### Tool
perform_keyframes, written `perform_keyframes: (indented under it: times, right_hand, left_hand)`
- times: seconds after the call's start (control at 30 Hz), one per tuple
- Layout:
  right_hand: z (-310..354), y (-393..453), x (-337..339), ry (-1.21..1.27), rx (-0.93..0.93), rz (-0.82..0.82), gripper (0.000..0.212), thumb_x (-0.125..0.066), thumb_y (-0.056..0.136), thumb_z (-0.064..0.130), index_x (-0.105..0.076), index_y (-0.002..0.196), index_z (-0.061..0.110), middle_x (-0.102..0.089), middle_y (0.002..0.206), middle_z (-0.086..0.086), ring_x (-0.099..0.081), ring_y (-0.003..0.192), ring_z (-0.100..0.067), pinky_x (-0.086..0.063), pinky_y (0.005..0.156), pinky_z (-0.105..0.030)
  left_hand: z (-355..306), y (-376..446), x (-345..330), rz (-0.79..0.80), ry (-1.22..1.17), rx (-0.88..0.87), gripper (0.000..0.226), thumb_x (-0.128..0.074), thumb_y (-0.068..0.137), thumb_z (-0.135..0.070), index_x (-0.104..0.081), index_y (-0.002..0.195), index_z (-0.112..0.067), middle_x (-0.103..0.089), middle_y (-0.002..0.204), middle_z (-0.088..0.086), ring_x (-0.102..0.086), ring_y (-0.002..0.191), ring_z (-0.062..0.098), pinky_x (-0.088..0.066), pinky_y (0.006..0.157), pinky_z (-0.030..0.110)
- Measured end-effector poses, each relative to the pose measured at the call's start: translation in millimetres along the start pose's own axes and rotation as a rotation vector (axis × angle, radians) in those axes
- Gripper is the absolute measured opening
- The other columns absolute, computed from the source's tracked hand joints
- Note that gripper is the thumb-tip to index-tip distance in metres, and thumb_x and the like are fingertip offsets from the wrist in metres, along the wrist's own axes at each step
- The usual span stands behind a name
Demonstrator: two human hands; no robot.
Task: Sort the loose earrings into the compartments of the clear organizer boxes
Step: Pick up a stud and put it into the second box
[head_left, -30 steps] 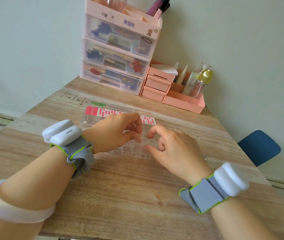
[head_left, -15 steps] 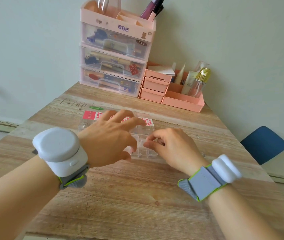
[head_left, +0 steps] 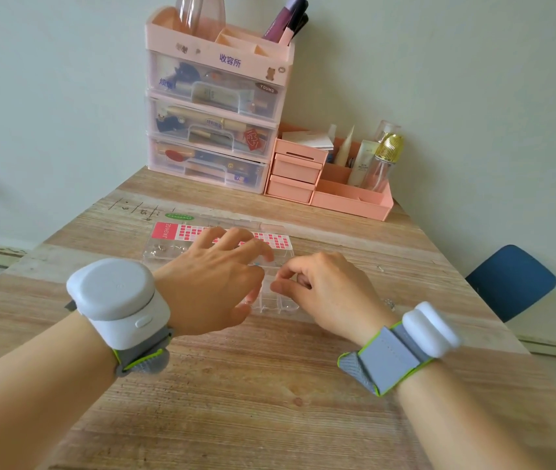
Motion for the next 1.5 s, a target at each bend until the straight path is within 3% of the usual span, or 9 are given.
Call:
perform_keyframes:
  times: [0.27,0.4,0.53,0.73,1.0,1.1,1.17,1.3,1.5]
  right_hand:
    - [0.1,-1.4,0.1,0.019,0.019,-0.013,0.022,-0.055,0.088,0.046,-0.066,0.090,0.028,-0.047,0.042,0.008,-0.043,0.045,-0.002,-0.037,0.053,-0.024]
    - [-2.0,-2.1,0.9,0.058,0.018,0.004,0.021,-0.053,0.090,0.043,-0.067,0.090,0.027,-0.051,0.048,0.010,-0.055,0.055,-0.008,-0.048,0.060,-0.029]
    - [-8.8,-0.8,-1.0,0.135,0.008,0.034,0.020,-0.052,0.091,0.040,-0.068,0.092,0.029,-0.053,0.046,0.009,-0.054,0.052,-0.003,-0.052,0.066,-0.036]
    - [-13.4,-0.8,-3.0,0.221,-0.003,0.044,0.020,-0.053,0.092,0.038,-0.070,0.095,0.029,-0.055,0.044,0.007,-0.048,0.041,0.003,-0.044,0.056,-0.027]
    - [-14.7,-0.4,-4.0,0.237,-0.003,0.035,0.017,-0.054,0.090,0.039,-0.069,0.090,0.030,-0.056,0.044,0.008,-0.052,0.044,0.000,-0.053,0.066,-0.036]
    - [-13.8,-1.5,-3.2,0.231,0.006,0.022,0.019,-0.056,0.089,0.040,-0.069,0.089,0.027,-0.059,0.050,0.004,-0.054,0.049,-0.005,-0.053,0.066,-0.037]
    - [-12.6,-2.5,-2.5,0.221,0.024,0.012,0.017,-0.058,0.087,0.040,-0.070,0.090,0.028,-0.063,0.061,0.003,-0.053,0.053,-0.008,-0.052,0.063,-0.037]
    - [-9.1,-7.8,-0.4,0.218,0.089,0.006,0.008,-0.064,0.083,0.038,-0.069,0.088,0.034,-0.056,0.067,0.013,-0.045,0.055,-0.003,-0.045,0.061,-0.031]
    - [-1.6,-14.0,-0.2,0.070,0.168,-0.006,0.009,-0.067,0.081,0.039,-0.070,0.084,0.032,-0.057,0.088,0.019,-0.047,0.068,0.000,-0.047,0.068,-0.032]
  left_hand:
    - [6.9,-3.1,-3.3,-0.056,-0.307,0.025,0.004,-0.050,0.087,-0.043,-0.051,0.090,-0.040,-0.026,0.138,-0.023,-0.011,0.132,0.003,-0.009,0.109,0.033]
    - [4.3,1.5,-0.7,-0.175,-0.433,0.010,0.006,-0.052,0.086,-0.041,-0.047,0.083,-0.041,-0.035,0.130,-0.025,-0.020,0.129,0.003,-0.015,0.107,0.032]
    - [-2.8,10.2,-2.2,-0.243,-0.417,-0.007,0.005,-0.056,0.084,-0.040,-0.057,0.086,-0.035,-0.041,0.128,-0.023,-0.023,0.127,0.003,-0.016,0.103,0.030]
    - [-6.2,12.3,-6.1,-0.310,-0.363,0.032,0.009,-0.061,0.081,-0.040,-0.063,0.086,-0.033,-0.049,0.122,-0.023,-0.031,0.125,0.005,-0.016,0.103,0.030]
    - [-0.5,9.5,-2.4,-0.343,-0.362,-0.002,0.015,-0.058,0.080,-0.041,-0.070,0.087,-0.034,-0.056,0.114,-0.023,-0.043,0.117,0.006,-0.023,0.103,0.033]
    - [12.0,6.7,13.1,-0.425,-0.583,0.043,0.017,-0.058,0.076,-0.040,-0.069,0.086,-0.033,-0.061,0.098,-0.023,-0.052,0.093,-0.008,-0.040,0.092,0.014]
    - [18.6,4.1,19.0,-0.377,-0.677,0.091,0.012,-0.061,0.077,-0.037,-0.067,0.087,-0.033,-0.063,0.091,-0.024,-0.052,0.083,-0.018,-0.037,0.078,-0.002]
    - [16.4,1.2,8.1,-0.100,-0.559,0.046,0.025,-0.064,0.074,-0.042,-0.060,0.098,-0.036,-0.048,0.081,-0.034,-0.045,0.074,-0.026,-0.033,0.072,-0.007]
    - [14.5,2.1,2.3,-0.151,-0.599,0.119,0.014,-0.065,0.080,-0.029,-0.068,0.094,-0.030,-0.058,0.075,-0.024,-0.056,0.069,-0.014,-0.045,0.069,0.002]
Point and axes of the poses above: each hand's wrist, its own y-axis towards the middle knuckle, its own x-axis out of the back of the hand, z = x × y, the point moved 3 cm from there along y, towards the middle knuckle
